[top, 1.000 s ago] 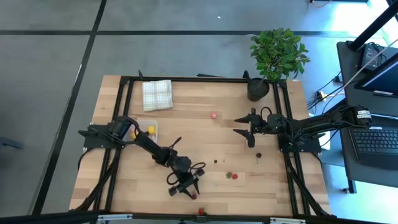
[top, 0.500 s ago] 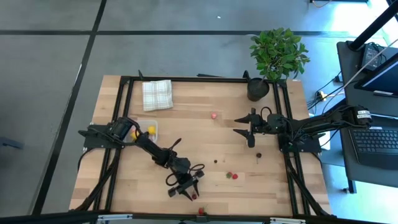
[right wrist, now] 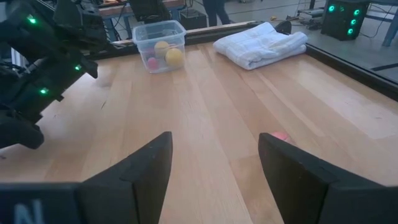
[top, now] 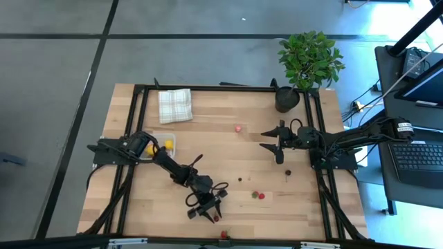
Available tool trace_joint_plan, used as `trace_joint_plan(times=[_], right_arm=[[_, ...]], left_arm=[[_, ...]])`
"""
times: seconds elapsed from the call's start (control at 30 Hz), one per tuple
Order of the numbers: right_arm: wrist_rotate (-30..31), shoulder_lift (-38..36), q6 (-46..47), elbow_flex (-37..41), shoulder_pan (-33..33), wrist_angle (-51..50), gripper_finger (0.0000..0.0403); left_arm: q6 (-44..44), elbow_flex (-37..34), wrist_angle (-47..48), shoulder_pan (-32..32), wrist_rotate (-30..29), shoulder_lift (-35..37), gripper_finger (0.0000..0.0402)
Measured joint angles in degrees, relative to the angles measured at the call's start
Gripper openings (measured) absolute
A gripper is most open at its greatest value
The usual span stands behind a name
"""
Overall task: Pick and placing Produce into tupperware
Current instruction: Put the left red cherry into the transparent bin
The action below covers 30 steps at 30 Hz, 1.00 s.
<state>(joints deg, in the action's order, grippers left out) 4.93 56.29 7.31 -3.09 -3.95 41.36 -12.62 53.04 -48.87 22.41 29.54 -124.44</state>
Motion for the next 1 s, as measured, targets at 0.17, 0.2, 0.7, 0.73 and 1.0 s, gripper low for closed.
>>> trace_joint_plan(times=[0.17, 0.2, 0.7, 0.73, 1.0], right_arm=[[0.00, 0.00, 0.00, 0.00, -0.02, -0.06, 0.0240], [0.00, 0.00, 0.00, 0.00, 0.00, -0.04, 0.0240], [0.00, -0.02, 0.00, 0.02, 0.01, -0.15, 0.0240], [0.00, -0.02, 0.00, 0.02, 0.02, -0.14, 0.0240], [0.00, -0.02, 0.08, 0.02, 0.02, -0.14, 0.0240]], left_arm=[[0.11, 0.04, 0.85, -0.48, -1.24, 0.00, 0.0159], [0.11, 0.10, 0.65, -0.48, -1.52, -0.23, 0.0160], [3.35, 1.73, -0.12, -0.87, 3.11, -2.91, 0.0112], [3.41, 1.73, -0.18, -0.90, 3.21, -2.91, 0.0106], [7.60, 1.73, -0.27, -1.00, 4.91, -2.91, 0.0059]])
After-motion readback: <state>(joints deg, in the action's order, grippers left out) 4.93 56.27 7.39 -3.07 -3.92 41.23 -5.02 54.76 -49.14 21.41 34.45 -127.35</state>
